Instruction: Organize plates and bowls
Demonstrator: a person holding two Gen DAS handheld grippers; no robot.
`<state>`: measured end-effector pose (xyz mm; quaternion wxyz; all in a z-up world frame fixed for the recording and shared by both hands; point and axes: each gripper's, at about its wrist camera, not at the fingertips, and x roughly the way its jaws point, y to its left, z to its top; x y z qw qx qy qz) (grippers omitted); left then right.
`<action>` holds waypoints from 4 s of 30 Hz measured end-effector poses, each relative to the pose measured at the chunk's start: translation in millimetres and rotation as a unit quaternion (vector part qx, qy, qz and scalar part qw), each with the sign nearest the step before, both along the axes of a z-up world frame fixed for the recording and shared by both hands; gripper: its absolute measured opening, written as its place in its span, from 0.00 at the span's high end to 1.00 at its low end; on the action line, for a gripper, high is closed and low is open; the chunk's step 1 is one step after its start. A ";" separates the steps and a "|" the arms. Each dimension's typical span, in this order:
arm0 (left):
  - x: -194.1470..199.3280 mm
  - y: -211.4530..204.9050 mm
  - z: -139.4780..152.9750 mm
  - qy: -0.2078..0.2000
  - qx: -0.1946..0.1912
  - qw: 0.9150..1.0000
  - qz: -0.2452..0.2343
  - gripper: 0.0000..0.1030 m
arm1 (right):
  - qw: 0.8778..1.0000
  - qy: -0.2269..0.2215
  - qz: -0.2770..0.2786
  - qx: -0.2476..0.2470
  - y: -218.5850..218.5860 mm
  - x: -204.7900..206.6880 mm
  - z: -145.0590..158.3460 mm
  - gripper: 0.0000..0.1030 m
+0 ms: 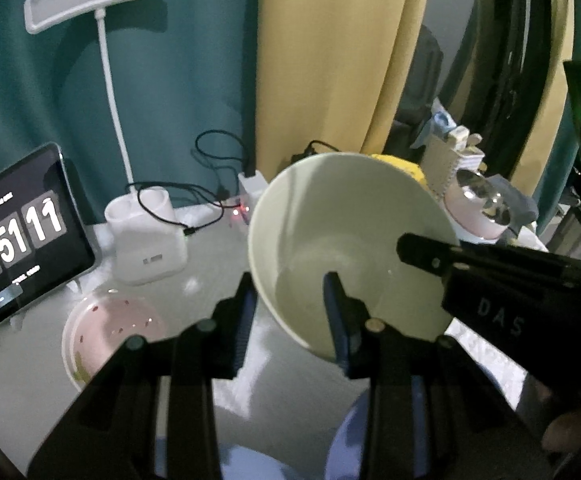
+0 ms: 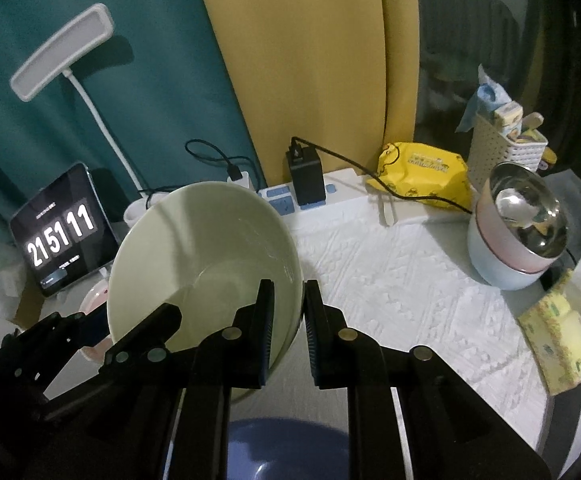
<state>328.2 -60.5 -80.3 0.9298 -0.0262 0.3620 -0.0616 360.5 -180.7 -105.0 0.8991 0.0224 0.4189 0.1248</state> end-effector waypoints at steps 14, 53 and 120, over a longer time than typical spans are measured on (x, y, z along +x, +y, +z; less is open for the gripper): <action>-40.2 -9.2 15.7 -0.015 0.000 1.000 -0.011 0.66 | 1.000 -0.012 -0.008 0.009 -10.0 -42.0 16.7 0.84; -96.3 -40.2 -26.4 0.027 0.005 0.999 -0.031 0.66 | 0.999 0.028 -0.027 0.015 -40.8 -107.5 -29.4 0.84; -121.8 9.5 -12.8 0.002 0.011 1.000 0.013 0.60 | 0.998 -0.001 0.028 -0.060 -5.8 -121.8 -23.8 0.78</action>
